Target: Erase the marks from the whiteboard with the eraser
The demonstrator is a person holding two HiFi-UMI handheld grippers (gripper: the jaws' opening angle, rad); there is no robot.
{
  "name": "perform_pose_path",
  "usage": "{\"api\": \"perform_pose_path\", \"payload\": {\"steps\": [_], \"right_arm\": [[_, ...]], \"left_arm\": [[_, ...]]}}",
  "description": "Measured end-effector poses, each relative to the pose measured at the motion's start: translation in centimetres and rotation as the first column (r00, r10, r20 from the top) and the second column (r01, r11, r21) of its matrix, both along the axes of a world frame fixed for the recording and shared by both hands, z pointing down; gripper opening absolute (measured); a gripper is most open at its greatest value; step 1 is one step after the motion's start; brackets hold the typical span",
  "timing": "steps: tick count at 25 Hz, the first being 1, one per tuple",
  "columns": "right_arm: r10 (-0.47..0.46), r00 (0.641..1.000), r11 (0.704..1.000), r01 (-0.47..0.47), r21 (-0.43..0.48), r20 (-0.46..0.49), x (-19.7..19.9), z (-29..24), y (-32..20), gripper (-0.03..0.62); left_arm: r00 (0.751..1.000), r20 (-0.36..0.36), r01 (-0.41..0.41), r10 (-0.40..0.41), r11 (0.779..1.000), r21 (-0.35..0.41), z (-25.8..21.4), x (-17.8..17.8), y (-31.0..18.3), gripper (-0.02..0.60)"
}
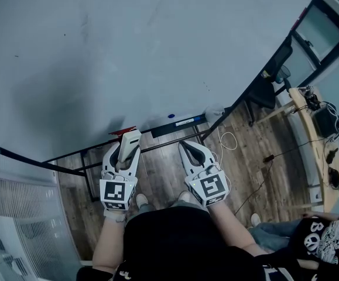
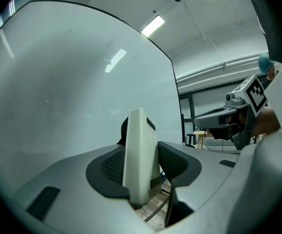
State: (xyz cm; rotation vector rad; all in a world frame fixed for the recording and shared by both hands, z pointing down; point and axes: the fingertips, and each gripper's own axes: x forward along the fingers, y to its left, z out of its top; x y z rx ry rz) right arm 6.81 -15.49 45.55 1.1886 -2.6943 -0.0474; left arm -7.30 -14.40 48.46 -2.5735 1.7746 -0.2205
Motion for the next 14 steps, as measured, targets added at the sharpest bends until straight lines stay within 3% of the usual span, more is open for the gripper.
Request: {"api": "perform_pose_path", "payload": {"steps": [14], "right_arm": [[0.049,0.999,0.998,-0.048,-0.027,0.016,0.8,0.5,-0.8,0.028]], "left_arm": [[1.000,0.002,-0.029,0.029,1.000,-0.008,0.1,0.5,-1.1,0.196]]}}
